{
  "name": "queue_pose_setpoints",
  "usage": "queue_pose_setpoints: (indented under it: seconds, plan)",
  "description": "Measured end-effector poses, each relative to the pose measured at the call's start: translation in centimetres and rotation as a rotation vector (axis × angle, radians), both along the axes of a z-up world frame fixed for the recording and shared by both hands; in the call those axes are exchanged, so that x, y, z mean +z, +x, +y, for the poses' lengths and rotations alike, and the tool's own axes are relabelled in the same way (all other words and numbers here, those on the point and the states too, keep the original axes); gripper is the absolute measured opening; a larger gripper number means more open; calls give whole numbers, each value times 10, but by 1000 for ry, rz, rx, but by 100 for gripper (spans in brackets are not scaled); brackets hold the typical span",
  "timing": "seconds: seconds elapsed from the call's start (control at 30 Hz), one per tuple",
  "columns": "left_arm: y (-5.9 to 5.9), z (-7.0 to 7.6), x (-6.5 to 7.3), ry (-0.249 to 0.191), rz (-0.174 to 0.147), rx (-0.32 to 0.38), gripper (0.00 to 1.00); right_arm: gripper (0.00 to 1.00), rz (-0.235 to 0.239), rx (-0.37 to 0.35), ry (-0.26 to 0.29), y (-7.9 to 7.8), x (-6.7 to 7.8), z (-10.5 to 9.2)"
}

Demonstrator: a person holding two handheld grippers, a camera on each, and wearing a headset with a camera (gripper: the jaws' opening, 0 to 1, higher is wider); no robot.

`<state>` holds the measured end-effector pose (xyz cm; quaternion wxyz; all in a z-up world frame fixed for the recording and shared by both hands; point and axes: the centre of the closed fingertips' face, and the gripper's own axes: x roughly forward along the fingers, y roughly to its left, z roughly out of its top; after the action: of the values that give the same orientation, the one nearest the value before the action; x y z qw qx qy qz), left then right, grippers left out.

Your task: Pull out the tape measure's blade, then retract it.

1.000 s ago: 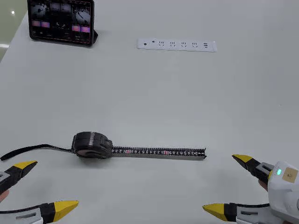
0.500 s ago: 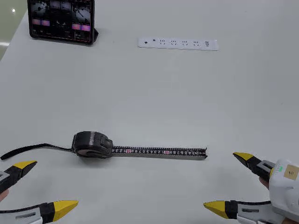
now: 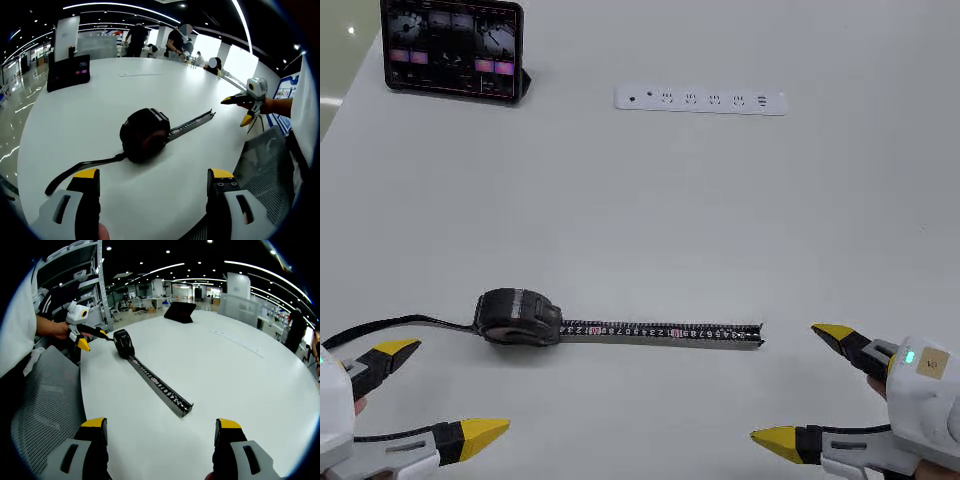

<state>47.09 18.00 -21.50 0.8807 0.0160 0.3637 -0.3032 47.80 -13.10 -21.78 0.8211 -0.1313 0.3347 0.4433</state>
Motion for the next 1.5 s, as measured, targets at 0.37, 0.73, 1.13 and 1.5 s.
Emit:
queue_pose_setpoints:
  seconds: [0.37, 0.73, 1.13, 1.5]
  plan:
    - [11, -14, -1, -25, 1, 12, 85, 87, -3, 9, -2, 7, -1, 1]
    - [19, -22, 0, -47, -5, 20, 84, 87, -4, 27, -5, 10, -1, 4]
    - [30, -40, 0, -67, -10, 32, 83, 85, -5, 65, -18, 18, 0, 8]
    - [36, -44, -1, -107, -14, 77, 83, 84, -2, 68, -22, 19, -2, 7]
